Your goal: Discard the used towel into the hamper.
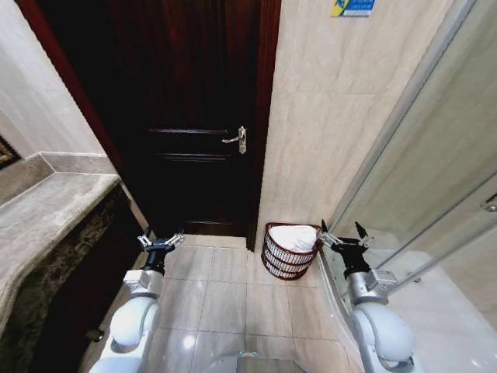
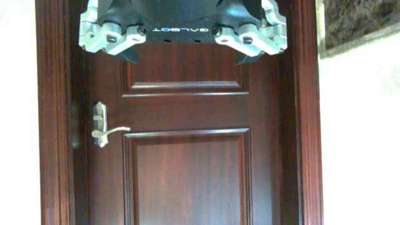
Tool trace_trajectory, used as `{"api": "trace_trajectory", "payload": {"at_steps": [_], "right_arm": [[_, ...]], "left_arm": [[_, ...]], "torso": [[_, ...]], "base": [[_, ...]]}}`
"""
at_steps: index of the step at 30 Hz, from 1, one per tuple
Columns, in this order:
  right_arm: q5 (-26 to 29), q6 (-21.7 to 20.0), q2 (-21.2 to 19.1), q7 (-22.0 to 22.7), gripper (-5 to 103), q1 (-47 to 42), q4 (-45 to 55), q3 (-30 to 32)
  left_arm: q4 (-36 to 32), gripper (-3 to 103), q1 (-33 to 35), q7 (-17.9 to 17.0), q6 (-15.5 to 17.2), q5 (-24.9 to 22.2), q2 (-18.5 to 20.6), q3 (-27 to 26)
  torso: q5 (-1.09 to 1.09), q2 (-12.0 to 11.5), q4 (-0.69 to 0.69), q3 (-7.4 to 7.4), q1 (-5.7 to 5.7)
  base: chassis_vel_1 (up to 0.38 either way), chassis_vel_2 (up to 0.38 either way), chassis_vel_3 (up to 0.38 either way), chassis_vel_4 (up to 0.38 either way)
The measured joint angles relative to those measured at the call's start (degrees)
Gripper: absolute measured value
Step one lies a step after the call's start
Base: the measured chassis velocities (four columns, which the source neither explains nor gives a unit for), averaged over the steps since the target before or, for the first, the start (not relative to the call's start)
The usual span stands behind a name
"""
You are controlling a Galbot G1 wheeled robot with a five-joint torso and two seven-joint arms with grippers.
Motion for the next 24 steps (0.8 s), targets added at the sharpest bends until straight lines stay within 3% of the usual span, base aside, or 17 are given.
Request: {"api": "trace_trajectory", "payload": {"at_steps": [24], "right_arm": [[-1.2, -0.5, 0.7, 0.4, 100, -0.2, 1.9, -1.4]], "left_arm": [[-1.6, 100, -0.4, 1.2, 1.1, -1.5, 1.1, 0.2]], "torso": [[0.0, 7.1, 0.0, 3.88, 3.25]], "base": [[0.0, 0.0, 0.0, 0.0]]}}
